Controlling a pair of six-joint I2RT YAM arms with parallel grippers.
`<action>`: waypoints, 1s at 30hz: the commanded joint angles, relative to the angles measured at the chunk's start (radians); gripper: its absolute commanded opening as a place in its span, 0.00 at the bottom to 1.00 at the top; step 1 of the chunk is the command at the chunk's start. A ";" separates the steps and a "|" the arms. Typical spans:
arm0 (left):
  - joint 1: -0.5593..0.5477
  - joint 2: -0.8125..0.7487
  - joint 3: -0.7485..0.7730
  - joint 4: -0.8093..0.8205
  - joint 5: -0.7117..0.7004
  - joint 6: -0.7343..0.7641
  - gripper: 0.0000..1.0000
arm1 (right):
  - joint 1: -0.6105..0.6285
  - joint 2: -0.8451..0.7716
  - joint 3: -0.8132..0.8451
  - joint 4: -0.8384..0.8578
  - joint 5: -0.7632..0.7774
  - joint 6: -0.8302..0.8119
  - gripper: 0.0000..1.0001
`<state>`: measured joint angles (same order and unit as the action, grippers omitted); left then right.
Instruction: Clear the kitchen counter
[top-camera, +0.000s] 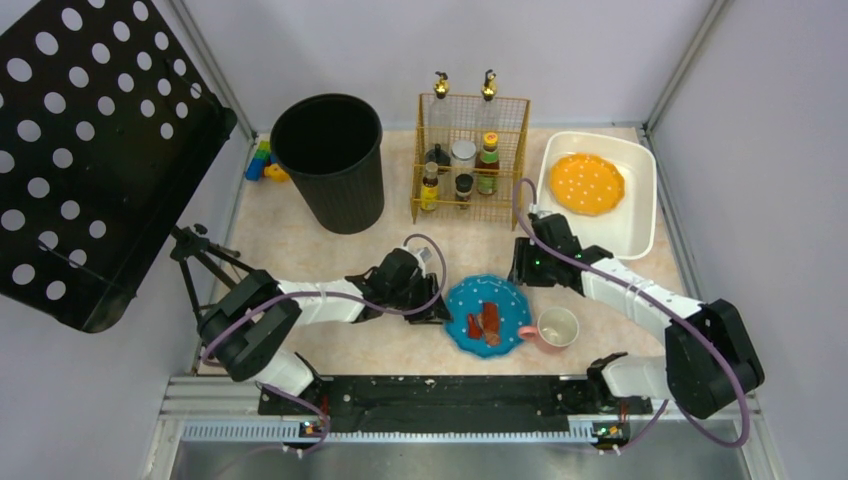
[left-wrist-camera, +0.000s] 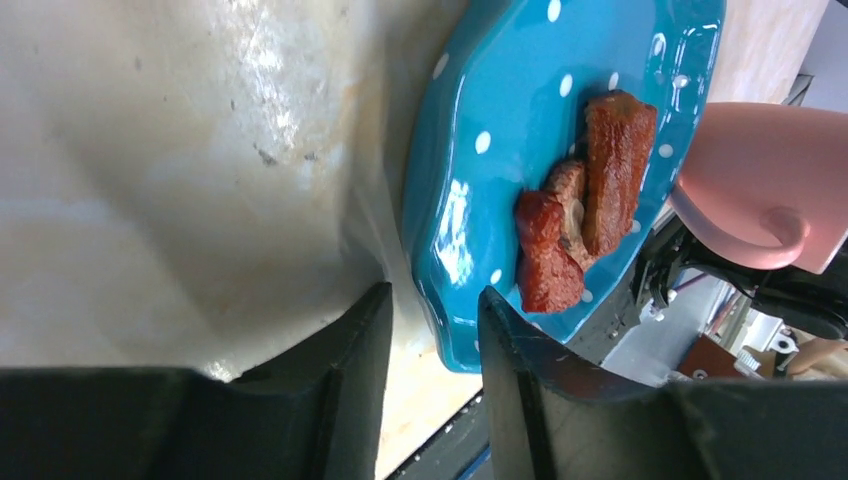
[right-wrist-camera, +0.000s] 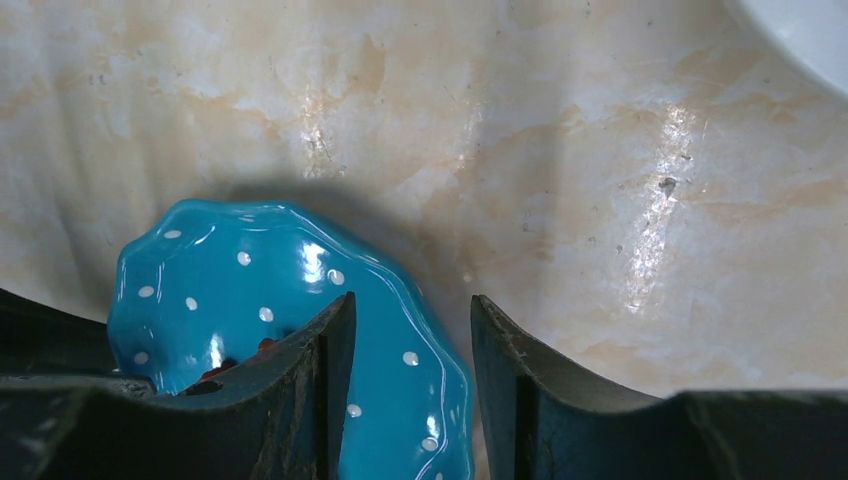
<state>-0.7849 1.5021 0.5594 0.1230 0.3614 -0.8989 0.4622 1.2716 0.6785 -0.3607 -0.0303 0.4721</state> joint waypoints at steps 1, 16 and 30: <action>-0.005 0.049 0.028 0.072 0.008 -0.015 0.39 | 0.012 -0.042 -0.014 0.037 -0.018 0.003 0.45; -0.002 0.049 0.050 0.006 -0.044 0.015 0.06 | 0.012 -0.079 -0.053 0.060 -0.025 0.013 0.48; 0.162 -0.036 -0.022 -0.030 -0.046 0.055 0.00 | 0.011 -0.124 -0.050 0.055 -0.053 0.023 0.51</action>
<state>-0.7002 1.5242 0.5739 0.0990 0.3473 -0.8822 0.4622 1.1732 0.6205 -0.3294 -0.0589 0.4831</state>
